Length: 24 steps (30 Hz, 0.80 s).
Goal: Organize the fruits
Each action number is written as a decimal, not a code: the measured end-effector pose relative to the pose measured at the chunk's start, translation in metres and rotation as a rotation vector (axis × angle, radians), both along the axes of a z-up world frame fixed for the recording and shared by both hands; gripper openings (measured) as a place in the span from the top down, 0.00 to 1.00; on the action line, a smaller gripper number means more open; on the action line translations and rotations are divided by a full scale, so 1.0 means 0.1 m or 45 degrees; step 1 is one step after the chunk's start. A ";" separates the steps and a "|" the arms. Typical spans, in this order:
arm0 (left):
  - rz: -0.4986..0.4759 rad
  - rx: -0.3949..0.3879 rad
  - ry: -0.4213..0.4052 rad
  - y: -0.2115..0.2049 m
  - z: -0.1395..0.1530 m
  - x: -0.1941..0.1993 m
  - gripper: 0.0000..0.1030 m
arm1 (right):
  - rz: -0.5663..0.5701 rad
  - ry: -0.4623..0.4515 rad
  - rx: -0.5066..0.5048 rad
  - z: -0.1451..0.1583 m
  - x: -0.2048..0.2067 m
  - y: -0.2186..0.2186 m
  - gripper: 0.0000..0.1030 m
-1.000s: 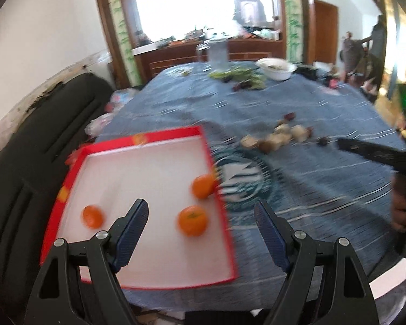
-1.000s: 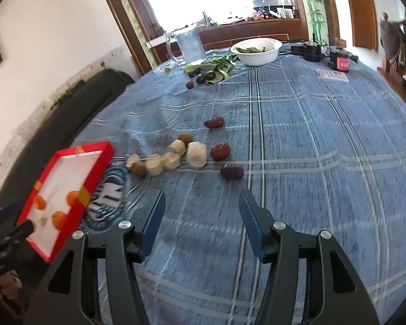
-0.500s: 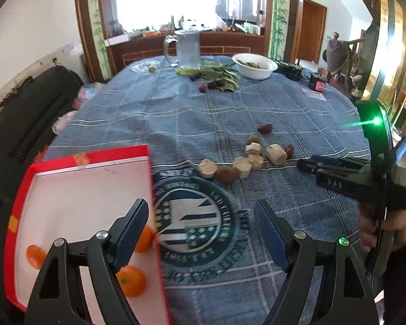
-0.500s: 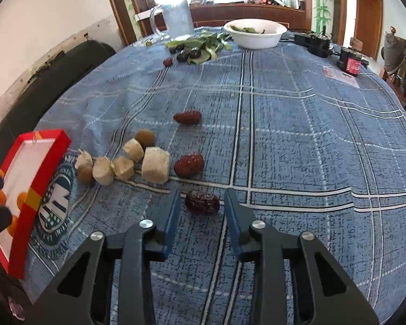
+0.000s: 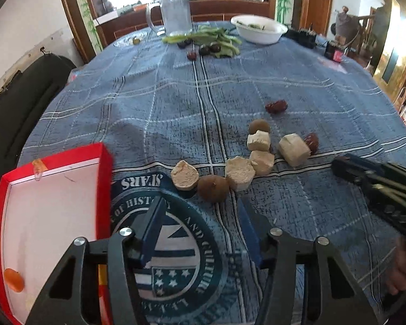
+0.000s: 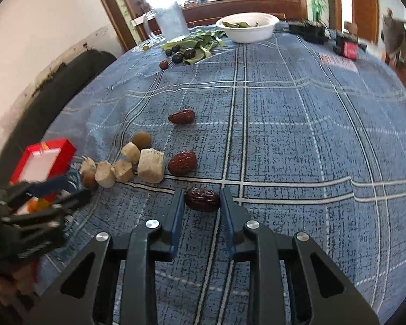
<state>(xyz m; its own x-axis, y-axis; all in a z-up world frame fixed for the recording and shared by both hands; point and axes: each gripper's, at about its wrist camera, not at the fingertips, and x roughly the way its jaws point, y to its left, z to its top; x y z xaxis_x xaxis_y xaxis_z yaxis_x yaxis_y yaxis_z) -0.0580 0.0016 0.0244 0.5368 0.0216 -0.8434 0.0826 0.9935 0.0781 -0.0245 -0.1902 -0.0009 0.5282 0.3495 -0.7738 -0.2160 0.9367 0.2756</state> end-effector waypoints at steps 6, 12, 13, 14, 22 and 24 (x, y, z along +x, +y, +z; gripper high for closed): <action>0.009 0.023 0.025 -0.07 -0.09 0.14 0.48 | -0.040 0.004 0.053 0.05 0.01 -0.08 0.72; 0.005 0.015 0.011 -0.09 -0.09 0.23 0.52 | -0.050 0.008 0.083 0.07 0.01 -0.11 0.72; 0.004 0.014 0.010 -0.09 -0.09 0.23 0.53 | -0.055 0.009 0.087 0.07 0.01 -0.11 0.72; -0.004 0.016 0.007 -0.10 -0.09 0.23 0.55 | -0.058 0.012 0.090 0.07 0.01 -0.12 0.72; -0.012 0.013 -0.024 -0.13 -0.10 0.19 0.63 | -0.080 0.003 0.113 0.10 0.01 -0.16 0.72; 0.002 0.006 -0.026 -0.14 -0.10 0.18 0.66 | -0.083 -0.001 0.120 0.11 0.00 -0.17 0.72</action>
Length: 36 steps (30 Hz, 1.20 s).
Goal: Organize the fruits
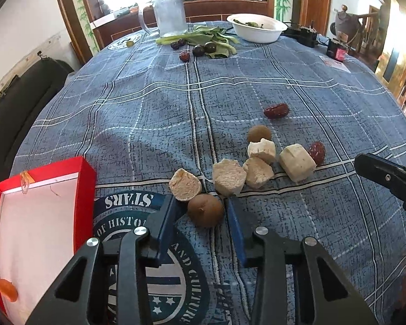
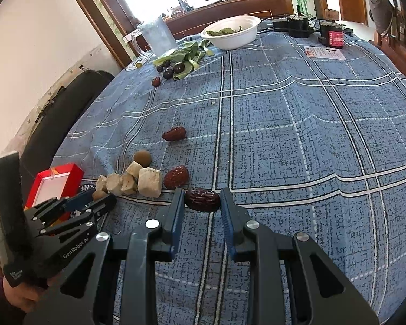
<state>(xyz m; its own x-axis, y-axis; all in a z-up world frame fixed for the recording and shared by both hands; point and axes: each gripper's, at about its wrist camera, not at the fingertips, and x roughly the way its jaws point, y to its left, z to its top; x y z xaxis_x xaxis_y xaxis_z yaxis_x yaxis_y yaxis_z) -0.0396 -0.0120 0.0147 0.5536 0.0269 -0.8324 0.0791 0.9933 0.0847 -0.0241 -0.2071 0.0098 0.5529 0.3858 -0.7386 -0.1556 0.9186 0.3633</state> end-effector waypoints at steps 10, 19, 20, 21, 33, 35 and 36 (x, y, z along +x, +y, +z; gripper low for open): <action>0.012 -0.006 -0.006 -0.05 0.00 -0.05 0.77 | 0.004 -0.042 0.017 0.07 -0.03 0.00 0.72; -0.027 -0.069 0.000 -0.15 0.05 -0.21 0.77 | -0.019 -0.069 0.025 0.10 -0.03 -0.06 0.72; -0.039 -0.080 -0.005 -0.17 0.07 -0.25 0.77 | -0.022 -0.075 0.029 0.11 -0.03 -0.07 0.72; -0.053 -0.091 -0.013 -0.19 0.10 -0.29 0.77 | -0.024 -0.083 0.031 0.11 -0.03 -0.08 0.72; -0.111 -0.224 -0.188 -0.07 0.64 -0.96 0.77 | -0.190 -0.208 0.061 0.21 0.00 -0.36 0.72; -0.088 -0.225 -0.233 0.07 0.75 -1.11 0.77 | -0.218 -0.223 0.061 0.21 0.00 -0.39 0.73; -0.070 -0.218 -0.257 0.15 0.80 -1.19 0.77 | -0.224 -0.229 0.057 0.21 0.00 -0.39 0.73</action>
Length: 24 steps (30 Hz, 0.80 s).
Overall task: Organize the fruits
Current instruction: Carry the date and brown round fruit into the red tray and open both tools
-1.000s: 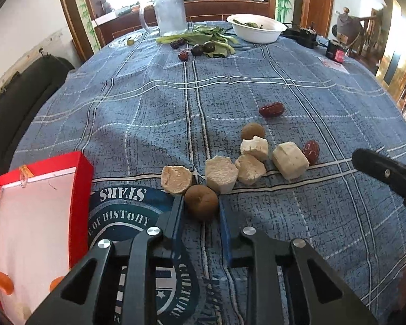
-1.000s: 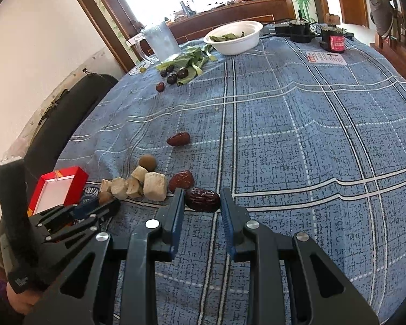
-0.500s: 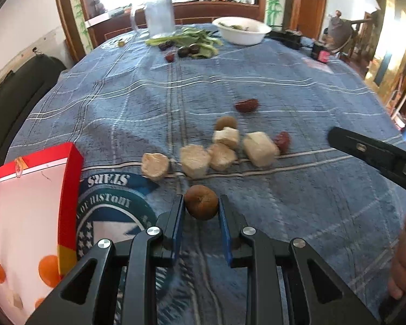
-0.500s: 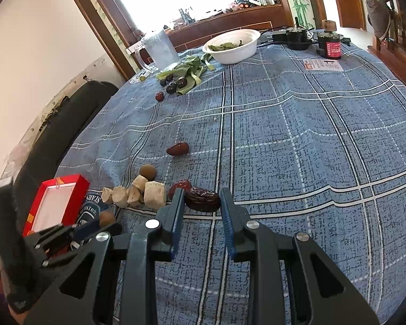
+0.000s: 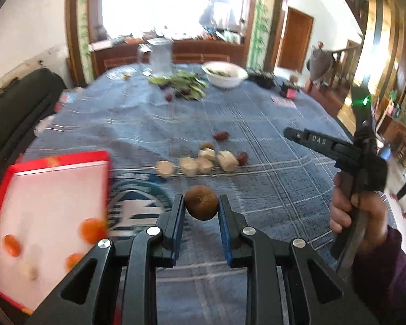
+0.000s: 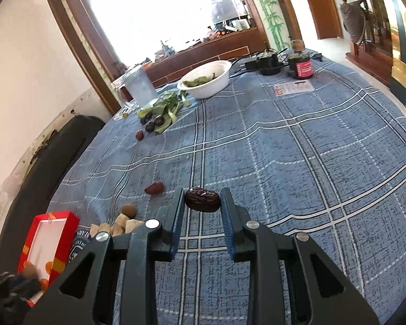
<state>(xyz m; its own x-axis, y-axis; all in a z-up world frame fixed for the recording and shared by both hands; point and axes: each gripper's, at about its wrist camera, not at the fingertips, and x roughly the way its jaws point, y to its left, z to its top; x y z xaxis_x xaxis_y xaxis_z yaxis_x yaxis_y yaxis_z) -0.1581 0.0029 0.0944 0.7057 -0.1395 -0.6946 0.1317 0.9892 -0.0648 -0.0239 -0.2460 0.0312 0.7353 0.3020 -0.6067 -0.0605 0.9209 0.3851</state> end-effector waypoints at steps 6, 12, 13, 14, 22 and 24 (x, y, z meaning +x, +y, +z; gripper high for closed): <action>0.159 -0.002 -0.079 0.58 0.14 -0.34 0.77 | 0.026 -0.013 -0.044 -0.03 -0.03 0.16 0.73; 0.317 -0.009 -0.064 1.16 0.02 -0.50 0.77 | 0.174 -0.029 -0.033 0.08 -0.30 0.70 0.72; 0.339 -0.003 -0.066 1.23 0.00 -0.52 0.77 | 0.213 -0.042 -0.035 0.11 -0.36 0.82 0.72; 0.350 0.003 -0.067 1.26 -0.02 -0.52 0.77 | 0.263 -0.058 -0.042 0.15 -0.43 0.98 0.72; 0.434 0.037 -0.036 1.58 -0.24 -0.55 0.77 | 0.725 -0.103 -0.029 0.23 -1.07 2.26 0.72; 0.437 0.054 -0.026 1.63 -0.29 -0.57 0.77 | 0.810 -0.100 -0.041 0.20 -1.20 2.49 0.72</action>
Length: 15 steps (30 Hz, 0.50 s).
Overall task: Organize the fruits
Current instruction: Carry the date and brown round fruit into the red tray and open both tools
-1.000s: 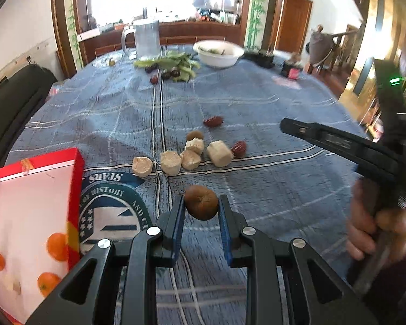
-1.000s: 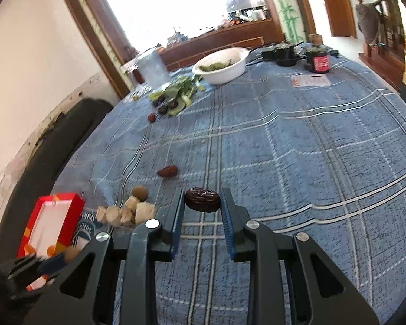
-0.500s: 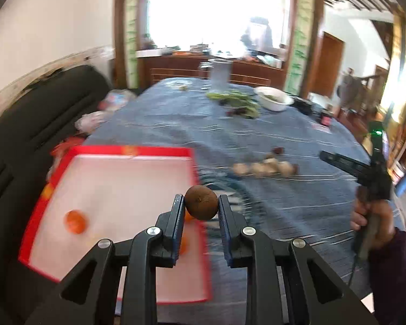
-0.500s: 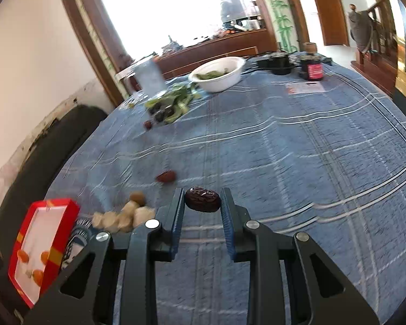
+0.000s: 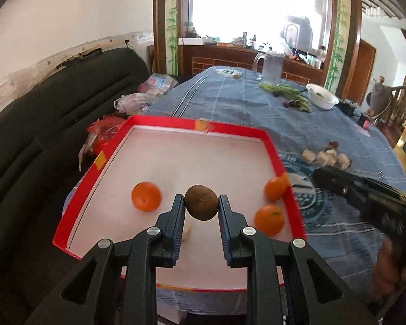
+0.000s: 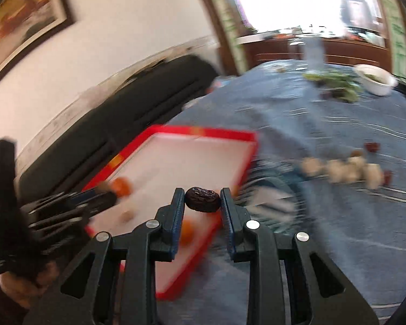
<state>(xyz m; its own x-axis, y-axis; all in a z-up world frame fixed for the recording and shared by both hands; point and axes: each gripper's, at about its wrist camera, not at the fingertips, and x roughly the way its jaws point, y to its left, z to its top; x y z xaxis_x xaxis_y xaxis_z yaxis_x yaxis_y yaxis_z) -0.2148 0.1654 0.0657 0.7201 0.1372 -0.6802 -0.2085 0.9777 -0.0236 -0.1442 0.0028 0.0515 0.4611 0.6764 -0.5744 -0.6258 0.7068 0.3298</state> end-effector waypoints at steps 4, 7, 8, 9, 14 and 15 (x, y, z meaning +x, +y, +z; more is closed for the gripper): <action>-0.012 -0.014 0.038 0.04 -0.12 -0.01 0.77 | 0.074 -0.036 -0.086 -0.06 -0.06 0.35 0.72; -0.005 -0.015 0.055 0.07 -0.15 -0.02 0.77 | 0.103 0.006 -0.123 -0.15 0.02 0.56 0.72; 0.001 -0.002 0.059 0.08 -0.16 -0.03 0.77 | 0.111 0.015 -0.137 -0.17 0.03 0.63 0.72; 0.004 0.007 0.062 0.09 -0.16 -0.03 0.77 | 0.121 0.025 -0.151 -0.20 0.03 0.69 0.72; 0.016 0.016 0.096 0.15 -0.20 -0.02 0.77 | 0.154 0.082 -0.223 -0.30 0.13 0.90 0.72; 0.019 0.012 0.108 0.16 -0.22 -0.01 0.77 | 0.156 0.099 -0.244 -0.32 0.14 0.94 0.72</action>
<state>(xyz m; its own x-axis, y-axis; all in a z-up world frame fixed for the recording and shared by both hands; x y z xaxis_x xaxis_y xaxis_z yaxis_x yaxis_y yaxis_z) -0.2161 0.1815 0.0441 0.6579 0.1546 -0.7371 -0.2243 0.9745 0.0042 -0.1298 0.0964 0.0199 0.3314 0.5996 -0.7285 -0.6889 0.6813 0.2475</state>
